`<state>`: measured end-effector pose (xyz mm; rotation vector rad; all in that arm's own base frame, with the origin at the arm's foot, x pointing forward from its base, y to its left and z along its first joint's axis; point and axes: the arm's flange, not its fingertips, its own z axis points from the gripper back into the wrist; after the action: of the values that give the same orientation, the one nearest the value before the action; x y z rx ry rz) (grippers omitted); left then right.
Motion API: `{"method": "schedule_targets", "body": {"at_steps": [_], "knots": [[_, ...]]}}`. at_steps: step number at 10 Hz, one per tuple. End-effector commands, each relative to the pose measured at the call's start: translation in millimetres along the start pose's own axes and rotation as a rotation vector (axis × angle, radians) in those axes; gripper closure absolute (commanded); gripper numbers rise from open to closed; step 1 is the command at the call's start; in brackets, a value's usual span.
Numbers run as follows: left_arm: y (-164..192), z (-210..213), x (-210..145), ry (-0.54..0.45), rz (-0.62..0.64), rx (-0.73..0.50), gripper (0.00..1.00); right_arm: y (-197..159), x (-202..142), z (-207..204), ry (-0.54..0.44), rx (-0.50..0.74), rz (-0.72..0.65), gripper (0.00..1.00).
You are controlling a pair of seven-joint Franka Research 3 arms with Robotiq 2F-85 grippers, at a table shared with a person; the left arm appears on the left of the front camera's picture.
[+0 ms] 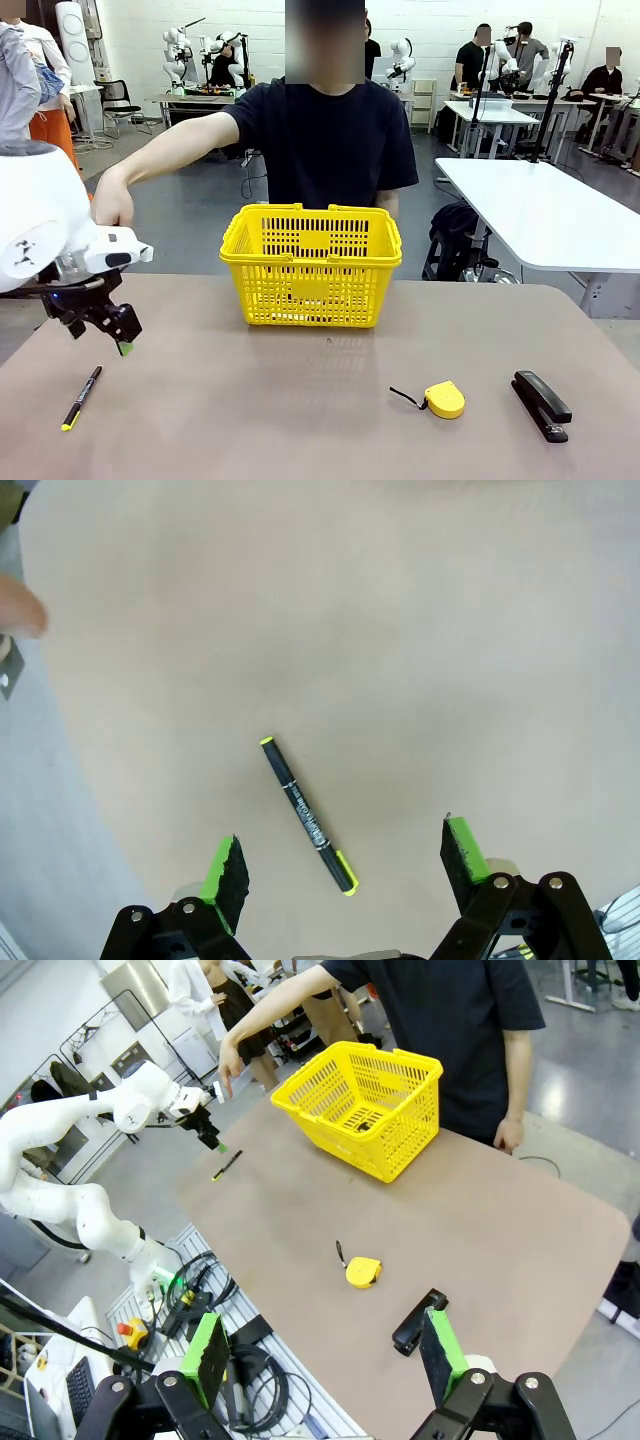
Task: Place the items the person wants into the basket.
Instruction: Pick up the item the person points to and place it in the Market Basket.
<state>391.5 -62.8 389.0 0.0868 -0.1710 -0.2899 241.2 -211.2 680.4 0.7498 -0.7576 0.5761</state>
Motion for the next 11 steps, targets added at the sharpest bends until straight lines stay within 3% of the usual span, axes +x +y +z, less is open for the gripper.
{"method": "schedule_targets", "body": {"at_steps": [1, 5, 11], "knots": [[5.6, -20.9, -16.5, -0.021, 0.073, 0.029, 0.0, 0.4, 2.0, 1.0, -0.019, 0.02, 0.017, 0.0], [26.6, -52.3, -23.5, -0.01, 0.107, -0.036, 0.0, 0.4, 2.0, 1.0, -0.019, 0.02, 0.017, 0.0], [37.9, -73.5, -20.2, 0.118, 0.228, -0.058, 0.0, 0.4, 2.0, 1.0, -0.019, 0.02, 0.017, 0.0]]}}
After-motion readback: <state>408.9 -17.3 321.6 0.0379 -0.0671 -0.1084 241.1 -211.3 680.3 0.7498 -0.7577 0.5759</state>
